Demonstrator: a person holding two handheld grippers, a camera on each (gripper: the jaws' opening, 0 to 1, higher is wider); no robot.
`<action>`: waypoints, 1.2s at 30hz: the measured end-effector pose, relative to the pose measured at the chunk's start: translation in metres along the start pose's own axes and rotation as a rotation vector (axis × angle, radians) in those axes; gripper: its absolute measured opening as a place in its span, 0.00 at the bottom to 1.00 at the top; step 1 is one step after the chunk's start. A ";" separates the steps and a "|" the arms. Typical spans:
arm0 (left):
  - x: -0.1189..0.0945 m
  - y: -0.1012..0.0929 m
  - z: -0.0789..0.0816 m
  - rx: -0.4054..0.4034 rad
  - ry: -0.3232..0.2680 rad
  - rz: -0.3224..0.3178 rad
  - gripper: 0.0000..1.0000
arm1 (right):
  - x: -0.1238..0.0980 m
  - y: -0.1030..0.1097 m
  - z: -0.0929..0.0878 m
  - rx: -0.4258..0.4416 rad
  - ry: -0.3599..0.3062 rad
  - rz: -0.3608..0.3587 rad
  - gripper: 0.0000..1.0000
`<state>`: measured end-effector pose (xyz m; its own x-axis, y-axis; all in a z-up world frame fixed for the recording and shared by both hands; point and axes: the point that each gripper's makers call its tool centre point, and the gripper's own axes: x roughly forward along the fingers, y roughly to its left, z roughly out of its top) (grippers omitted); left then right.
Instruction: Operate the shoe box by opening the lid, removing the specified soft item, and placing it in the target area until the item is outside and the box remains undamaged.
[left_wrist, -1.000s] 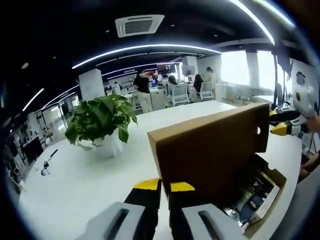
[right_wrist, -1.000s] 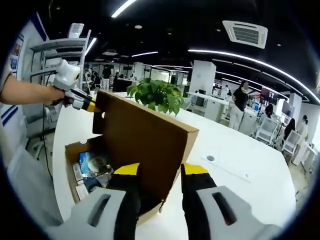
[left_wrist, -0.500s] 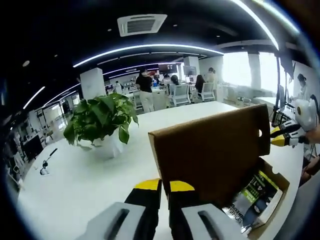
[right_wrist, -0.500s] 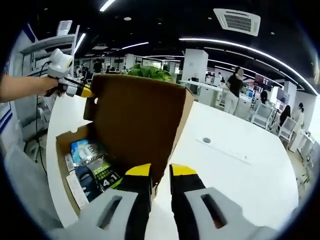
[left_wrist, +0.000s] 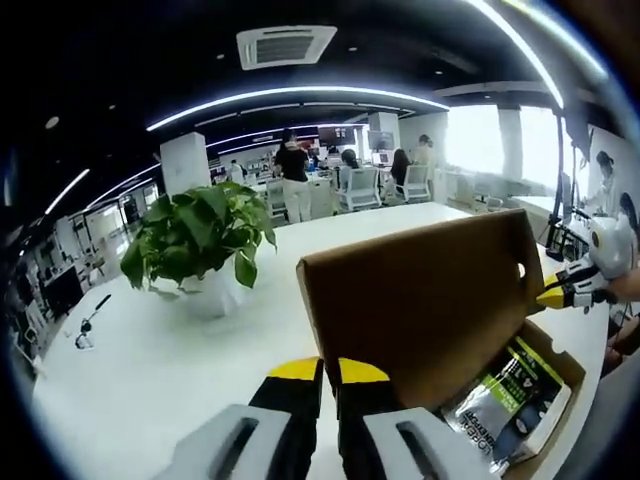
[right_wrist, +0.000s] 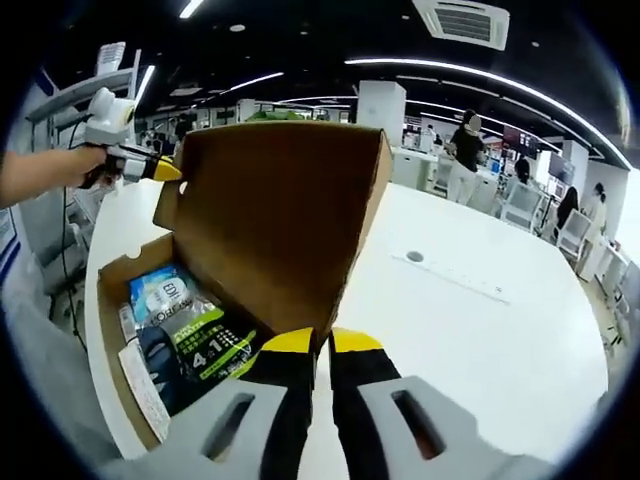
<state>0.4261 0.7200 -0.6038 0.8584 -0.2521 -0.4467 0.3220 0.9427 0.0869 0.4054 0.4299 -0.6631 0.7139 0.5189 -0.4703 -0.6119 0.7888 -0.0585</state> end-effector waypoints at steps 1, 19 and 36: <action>0.002 0.000 0.000 -0.001 0.001 -0.001 0.04 | 0.001 0.000 0.000 -0.002 0.001 -0.003 0.03; 0.019 -0.004 -0.028 -0.030 0.063 -0.023 0.10 | 0.009 -0.005 0.000 -0.046 0.008 -0.022 0.02; 0.008 -0.011 -0.066 -0.105 0.115 0.002 0.04 | 0.020 -0.011 0.000 -0.061 0.026 -0.014 0.03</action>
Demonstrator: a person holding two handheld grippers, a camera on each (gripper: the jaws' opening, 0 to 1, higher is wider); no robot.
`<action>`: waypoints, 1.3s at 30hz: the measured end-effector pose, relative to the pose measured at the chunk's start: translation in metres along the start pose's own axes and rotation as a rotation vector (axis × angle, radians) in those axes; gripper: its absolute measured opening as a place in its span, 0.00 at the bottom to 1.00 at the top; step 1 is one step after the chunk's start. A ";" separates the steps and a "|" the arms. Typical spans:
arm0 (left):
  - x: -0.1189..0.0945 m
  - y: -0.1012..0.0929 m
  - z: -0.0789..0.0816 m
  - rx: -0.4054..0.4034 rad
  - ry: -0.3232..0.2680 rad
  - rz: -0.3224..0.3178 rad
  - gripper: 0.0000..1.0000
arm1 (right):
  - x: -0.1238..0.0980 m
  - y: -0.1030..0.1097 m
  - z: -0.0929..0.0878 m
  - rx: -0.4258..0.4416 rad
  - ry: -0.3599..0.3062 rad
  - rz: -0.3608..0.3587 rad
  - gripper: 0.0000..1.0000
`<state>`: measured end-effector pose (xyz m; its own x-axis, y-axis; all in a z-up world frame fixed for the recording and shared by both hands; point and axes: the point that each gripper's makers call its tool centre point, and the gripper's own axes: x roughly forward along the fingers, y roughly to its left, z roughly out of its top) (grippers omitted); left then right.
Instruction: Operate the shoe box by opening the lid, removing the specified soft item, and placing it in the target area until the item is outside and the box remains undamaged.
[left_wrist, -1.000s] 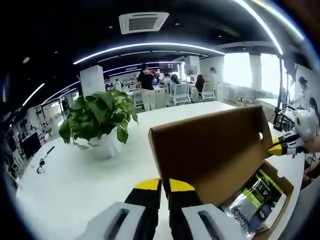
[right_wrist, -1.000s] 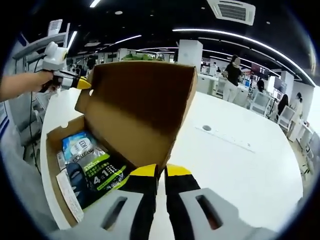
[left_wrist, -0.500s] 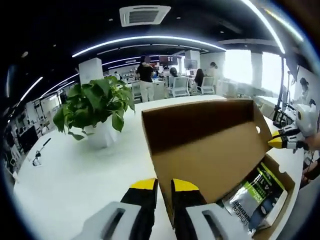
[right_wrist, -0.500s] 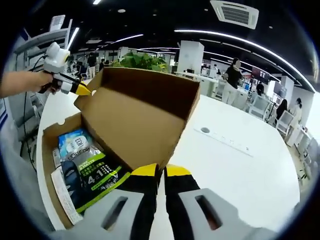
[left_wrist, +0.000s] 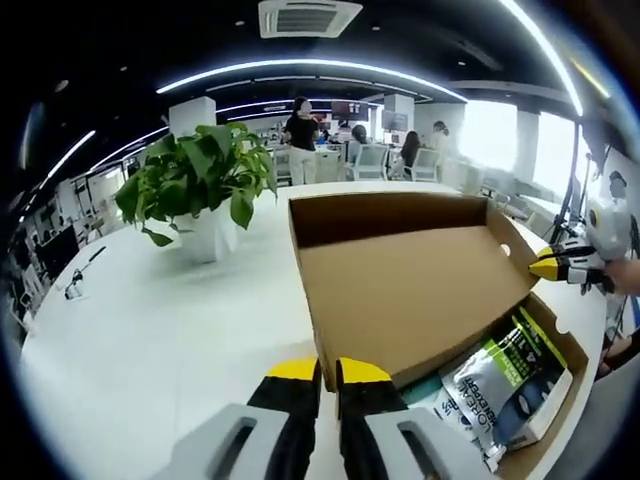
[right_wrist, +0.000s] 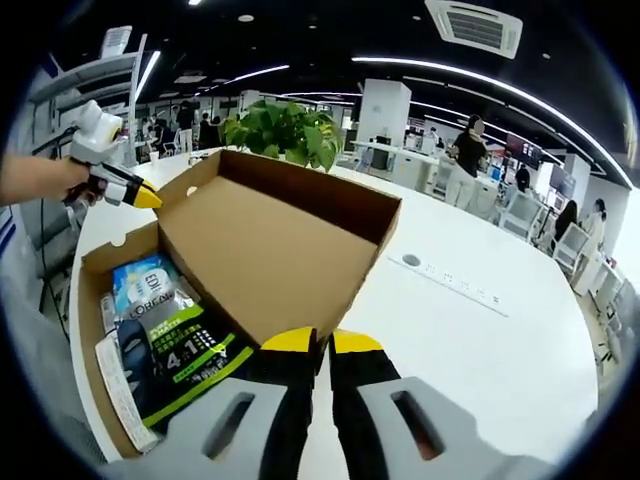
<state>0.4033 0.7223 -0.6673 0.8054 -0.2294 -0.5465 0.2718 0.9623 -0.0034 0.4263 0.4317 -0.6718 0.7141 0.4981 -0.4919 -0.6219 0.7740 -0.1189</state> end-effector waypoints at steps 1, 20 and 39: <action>0.000 0.000 -0.001 -0.003 0.000 0.000 0.04 | 0.000 0.000 0.000 0.000 0.002 0.000 0.03; 0.011 0.003 -0.002 -0.024 0.022 0.017 0.02 | 0.014 -0.006 -0.007 0.039 0.052 0.000 0.04; 0.017 0.005 -0.007 -0.033 0.057 0.016 0.02 | 0.021 -0.007 -0.013 0.124 0.113 0.011 0.04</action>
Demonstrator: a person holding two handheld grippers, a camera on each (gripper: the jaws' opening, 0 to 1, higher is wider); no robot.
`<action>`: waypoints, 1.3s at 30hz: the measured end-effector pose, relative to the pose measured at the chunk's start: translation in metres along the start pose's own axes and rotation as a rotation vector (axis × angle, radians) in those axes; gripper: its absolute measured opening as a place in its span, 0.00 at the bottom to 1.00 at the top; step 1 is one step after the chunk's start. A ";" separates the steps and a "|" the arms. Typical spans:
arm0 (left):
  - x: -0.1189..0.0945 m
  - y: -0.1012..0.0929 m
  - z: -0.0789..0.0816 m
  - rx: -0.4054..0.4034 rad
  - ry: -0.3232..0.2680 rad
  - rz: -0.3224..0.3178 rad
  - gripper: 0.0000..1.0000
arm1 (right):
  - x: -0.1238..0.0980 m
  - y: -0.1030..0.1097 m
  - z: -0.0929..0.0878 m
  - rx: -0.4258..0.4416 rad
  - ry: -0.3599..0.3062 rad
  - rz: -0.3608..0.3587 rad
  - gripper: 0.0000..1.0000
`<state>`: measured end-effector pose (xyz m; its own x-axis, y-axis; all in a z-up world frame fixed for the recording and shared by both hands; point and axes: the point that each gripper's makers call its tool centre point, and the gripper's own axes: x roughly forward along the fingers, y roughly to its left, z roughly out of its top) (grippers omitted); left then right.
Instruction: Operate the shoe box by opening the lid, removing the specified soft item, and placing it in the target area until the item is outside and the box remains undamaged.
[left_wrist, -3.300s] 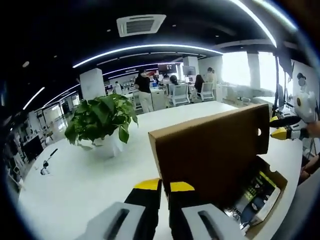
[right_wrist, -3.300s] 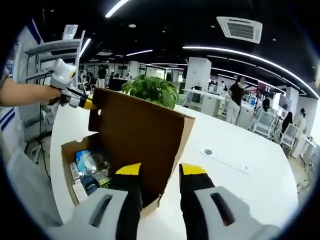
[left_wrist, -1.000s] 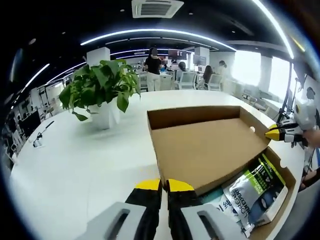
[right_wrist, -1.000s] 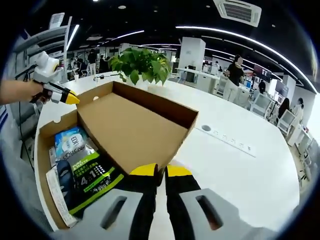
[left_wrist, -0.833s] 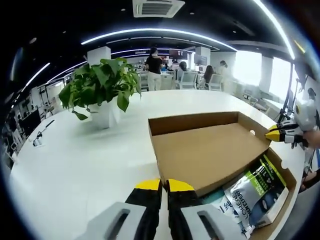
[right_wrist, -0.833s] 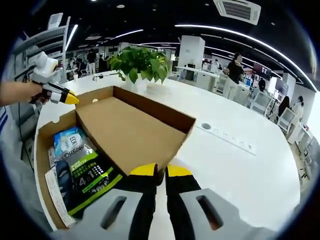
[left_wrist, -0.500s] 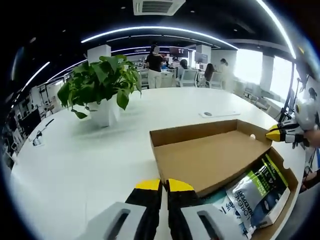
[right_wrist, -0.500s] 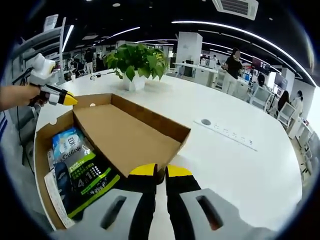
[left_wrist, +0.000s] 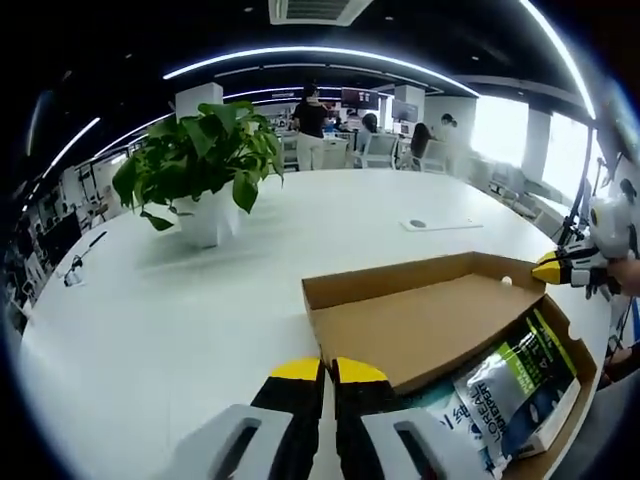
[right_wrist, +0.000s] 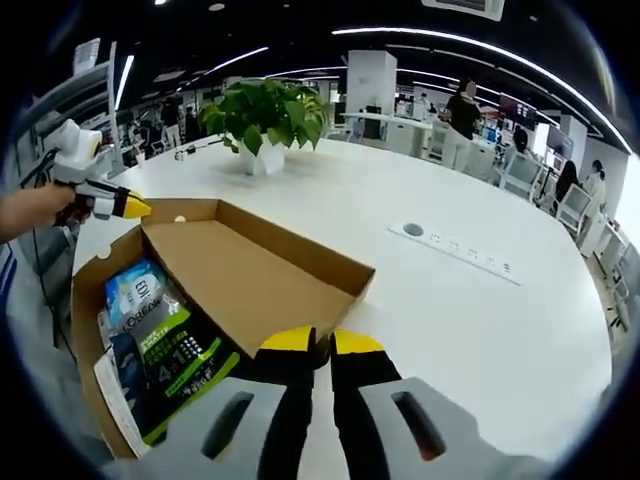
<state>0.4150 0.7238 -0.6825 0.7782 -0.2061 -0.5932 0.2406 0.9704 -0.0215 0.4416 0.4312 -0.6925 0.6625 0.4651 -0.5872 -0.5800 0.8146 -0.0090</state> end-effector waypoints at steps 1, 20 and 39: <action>0.000 0.000 0.000 -0.001 0.001 0.000 0.02 | 0.000 0.000 0.000 0.005 0.001 0.002 0.04; -0.006 -0.002 0.001 -0.006 0.012 0.008 0.03 | -0.006 0.001 0.001 0.015 0.020 0.007 0.05; -0.044 -0.022 0.010 0.006 -0.021 -0.027 0.10 | -0.046 0.030 -0.012 0.013 0.068 0.073 0.06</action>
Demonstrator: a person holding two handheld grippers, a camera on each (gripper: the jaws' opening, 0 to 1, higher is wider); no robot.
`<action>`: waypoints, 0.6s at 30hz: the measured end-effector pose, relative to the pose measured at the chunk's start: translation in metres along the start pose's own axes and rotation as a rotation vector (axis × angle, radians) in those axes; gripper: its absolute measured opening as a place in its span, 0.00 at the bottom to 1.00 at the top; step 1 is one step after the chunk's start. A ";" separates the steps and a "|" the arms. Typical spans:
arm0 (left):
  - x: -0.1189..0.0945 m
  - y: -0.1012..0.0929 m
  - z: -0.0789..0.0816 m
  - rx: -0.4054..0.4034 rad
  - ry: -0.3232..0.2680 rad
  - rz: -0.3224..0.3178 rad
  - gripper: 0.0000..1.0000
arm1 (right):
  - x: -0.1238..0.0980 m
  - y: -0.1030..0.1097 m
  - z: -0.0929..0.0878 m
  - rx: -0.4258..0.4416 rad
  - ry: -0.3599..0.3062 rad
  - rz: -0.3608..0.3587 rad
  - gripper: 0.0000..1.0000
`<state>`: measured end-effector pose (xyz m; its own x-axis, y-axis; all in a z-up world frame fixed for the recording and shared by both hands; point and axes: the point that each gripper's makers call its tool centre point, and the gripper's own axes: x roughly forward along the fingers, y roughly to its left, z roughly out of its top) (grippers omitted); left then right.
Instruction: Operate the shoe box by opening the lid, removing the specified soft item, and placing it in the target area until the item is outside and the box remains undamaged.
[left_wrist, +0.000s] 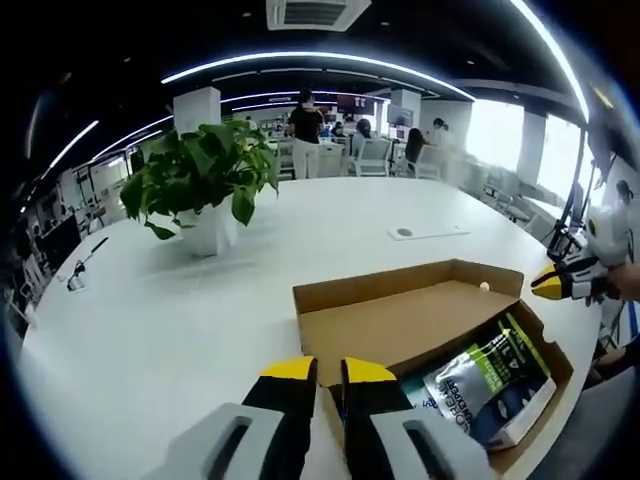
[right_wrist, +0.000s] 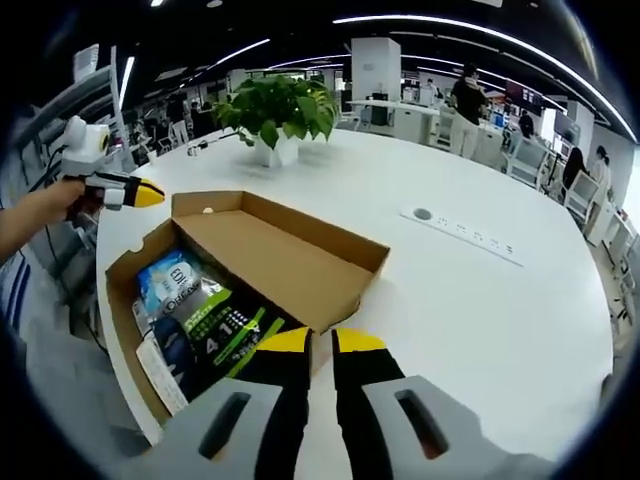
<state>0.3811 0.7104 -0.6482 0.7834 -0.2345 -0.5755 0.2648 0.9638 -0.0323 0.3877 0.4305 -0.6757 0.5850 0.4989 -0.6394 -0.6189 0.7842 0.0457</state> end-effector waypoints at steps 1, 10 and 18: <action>-0.001 -0.002 -0.001 0.001 0.001 -0.004 0.11 | 0.000 0.003 -0.001 -0.005 0.007 0.008 0.06; -0.014 -0.034 -0.017 0.010 0.036 -0.065 0.16 | 0.004 0.026 -0.013 -0.042 0.070 0.082 0.09; -0.017 -0.062 -0.038 0.007 0.070 -0.119 0.18 | 0.017 0.036 -0.017 -0.086 0.126 0.123 0.13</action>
<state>0.3300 0.6599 -0.6676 0.7048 -0.3379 -0.6238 0.3580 0.9285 -0.0984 0.3666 0.4606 -0.6982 0.4358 0.5346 -0.7241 -0.7271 0.6832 0.0668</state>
